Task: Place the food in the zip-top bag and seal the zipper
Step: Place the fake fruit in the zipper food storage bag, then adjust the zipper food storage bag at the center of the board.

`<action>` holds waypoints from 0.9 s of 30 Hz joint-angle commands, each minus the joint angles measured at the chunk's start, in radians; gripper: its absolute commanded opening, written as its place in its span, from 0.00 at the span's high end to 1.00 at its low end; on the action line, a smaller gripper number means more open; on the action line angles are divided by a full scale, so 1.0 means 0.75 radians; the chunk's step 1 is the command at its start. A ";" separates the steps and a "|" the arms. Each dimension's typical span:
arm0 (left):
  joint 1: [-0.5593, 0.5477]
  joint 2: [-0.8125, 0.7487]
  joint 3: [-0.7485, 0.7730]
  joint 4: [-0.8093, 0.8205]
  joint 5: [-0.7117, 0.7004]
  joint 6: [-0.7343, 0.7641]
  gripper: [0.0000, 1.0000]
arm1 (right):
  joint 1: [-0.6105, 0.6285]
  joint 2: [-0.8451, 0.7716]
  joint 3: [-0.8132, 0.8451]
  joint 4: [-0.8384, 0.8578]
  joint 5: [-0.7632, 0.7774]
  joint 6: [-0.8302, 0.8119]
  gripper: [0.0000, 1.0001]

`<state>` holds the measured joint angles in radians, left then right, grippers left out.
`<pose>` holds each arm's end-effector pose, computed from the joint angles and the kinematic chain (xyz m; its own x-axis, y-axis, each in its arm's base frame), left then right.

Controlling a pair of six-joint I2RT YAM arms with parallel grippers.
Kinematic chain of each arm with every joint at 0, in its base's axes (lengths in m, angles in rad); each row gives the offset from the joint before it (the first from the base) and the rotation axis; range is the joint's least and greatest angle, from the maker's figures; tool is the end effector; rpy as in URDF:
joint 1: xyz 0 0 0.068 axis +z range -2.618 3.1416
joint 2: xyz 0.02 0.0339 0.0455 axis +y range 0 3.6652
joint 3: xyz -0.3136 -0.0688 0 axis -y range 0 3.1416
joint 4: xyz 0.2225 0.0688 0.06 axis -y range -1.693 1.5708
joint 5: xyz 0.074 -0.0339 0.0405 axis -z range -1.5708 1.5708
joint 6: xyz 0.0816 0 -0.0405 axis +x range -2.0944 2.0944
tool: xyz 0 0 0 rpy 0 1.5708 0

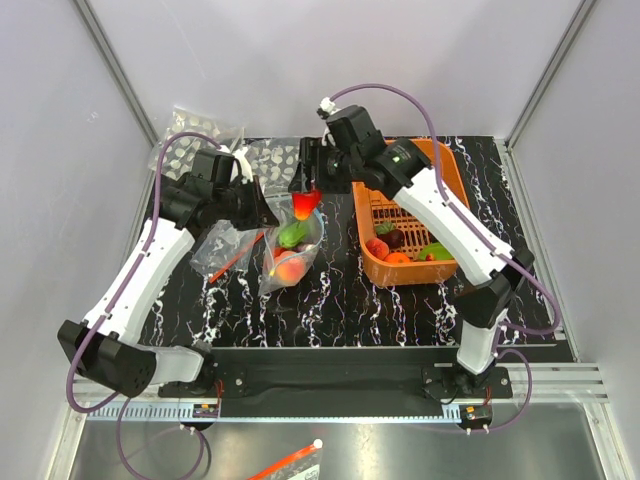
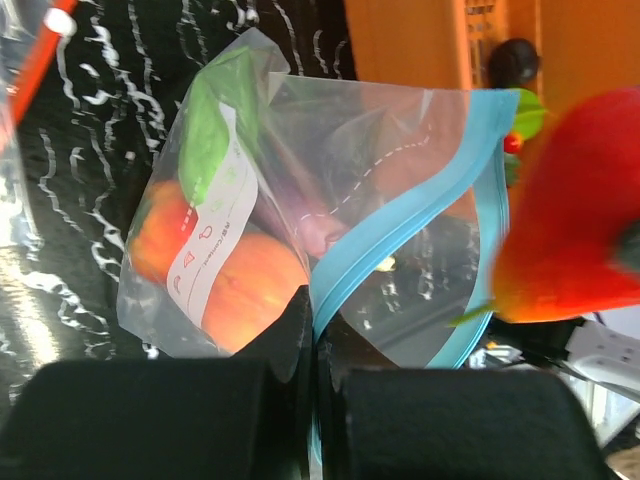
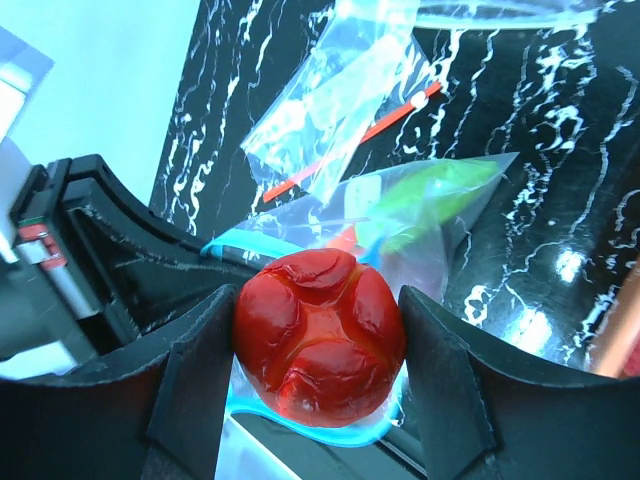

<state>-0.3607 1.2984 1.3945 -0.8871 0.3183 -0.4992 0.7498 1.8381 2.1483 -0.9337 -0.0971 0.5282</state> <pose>0.2323 -0.1149 0.3889 -0.8431 -0.1679 -0.5108 0.1566 0.8322 -0.5320 0.3037 0.2937 0.4504 -0.7399 -0.0036 -0.6727 -0.4202 0.7833 0.4580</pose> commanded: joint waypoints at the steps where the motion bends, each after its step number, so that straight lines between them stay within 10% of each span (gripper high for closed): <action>1: 0.006 -0.005 0.022 0.095 0.097 -0.061 1.00 | 0.076 0.038 0.044 0.057 0.074 -0.043 0.49; 6: 0.006 -0.003 0.022 0.080 0.087 -0.052 1.00 | 0.123 0.036 -0.031 0.042 0.166 -0.109 0.40; 11: 0.006 -0.011 0.010 0.080 0.081 -0.048 1.00 | 0.129 -0.013 -0.146 0.083 0.205 -0.093 0.00; 27: 0.006 -0.015 0.008 0.040 0.005 0.007 1.00 | 0.125 -0.054 -0.040 -0.330 0.260 0.165 0.30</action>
<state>-0.3595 1.2984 1.3907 -0.8772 0.3344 -0.5163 0.8478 1.8450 2.0720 -1.0641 0.0734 0.5526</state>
